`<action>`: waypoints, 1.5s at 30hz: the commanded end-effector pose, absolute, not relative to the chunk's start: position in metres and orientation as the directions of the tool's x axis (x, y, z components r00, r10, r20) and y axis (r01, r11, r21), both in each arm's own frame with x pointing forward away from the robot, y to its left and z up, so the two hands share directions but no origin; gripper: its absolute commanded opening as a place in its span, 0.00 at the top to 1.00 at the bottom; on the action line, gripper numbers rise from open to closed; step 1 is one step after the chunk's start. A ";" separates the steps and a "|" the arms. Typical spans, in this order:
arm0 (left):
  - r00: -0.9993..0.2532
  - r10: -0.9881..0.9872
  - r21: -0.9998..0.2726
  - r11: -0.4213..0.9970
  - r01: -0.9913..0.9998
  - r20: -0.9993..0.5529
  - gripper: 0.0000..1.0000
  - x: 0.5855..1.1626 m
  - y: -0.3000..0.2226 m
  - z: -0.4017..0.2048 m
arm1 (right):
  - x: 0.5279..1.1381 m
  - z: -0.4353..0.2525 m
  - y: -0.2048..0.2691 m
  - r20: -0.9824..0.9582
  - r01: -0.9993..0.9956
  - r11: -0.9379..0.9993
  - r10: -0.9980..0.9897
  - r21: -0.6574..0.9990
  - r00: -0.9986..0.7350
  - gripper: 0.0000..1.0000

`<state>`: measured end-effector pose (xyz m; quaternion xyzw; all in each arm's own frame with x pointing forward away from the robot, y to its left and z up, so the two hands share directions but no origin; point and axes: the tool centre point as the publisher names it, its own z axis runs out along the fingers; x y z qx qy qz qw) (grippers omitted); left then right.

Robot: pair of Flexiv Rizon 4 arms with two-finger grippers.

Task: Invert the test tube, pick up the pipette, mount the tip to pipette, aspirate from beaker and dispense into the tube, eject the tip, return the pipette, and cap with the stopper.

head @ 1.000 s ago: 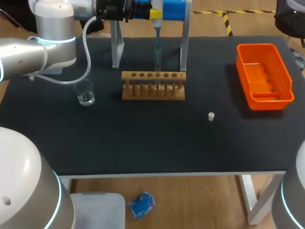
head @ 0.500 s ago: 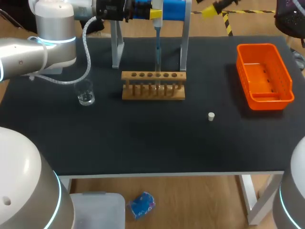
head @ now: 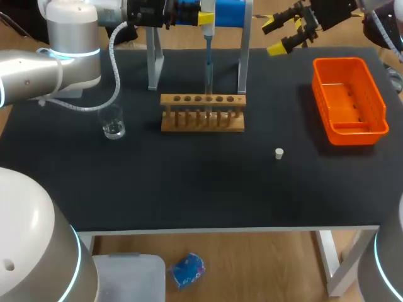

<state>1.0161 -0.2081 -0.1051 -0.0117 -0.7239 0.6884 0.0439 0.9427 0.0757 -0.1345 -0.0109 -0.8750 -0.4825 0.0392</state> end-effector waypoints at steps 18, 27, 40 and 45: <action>-0.996 0.075 -0.998 0.055 -0.044 0.048 1.00 1.016 -0.208 -0.104 | 0.946 -0.210 0.098 -0.043 0.003 0.626 0.059 0.780 -0.997 0.00; -0.996 0.075 -0.998 0.055 -0.044 0.048 1.00 1.016 -0.208 -0.104 | 0.960 -0.241 0.109 -0.109 -0.052 0.621 0.054 0.782 -0.993 0.00; -0.996 0.075 -0.998 0.055 -0.044 0.048 1.00 1.016 -0.208 -0.104 | 0.985 -0.261 0.125 -0.106 -0.057 0.634 0.040 0.771 -0.994 0.00; -0.996 0.075 -0.998 0.055 -0.044 0.048 1.00 1.016 -0.208 -0.104 | 0.992 -0.260 0.129 -0.105 -0.054 0.640 0.042 0.767 -0.994 0.00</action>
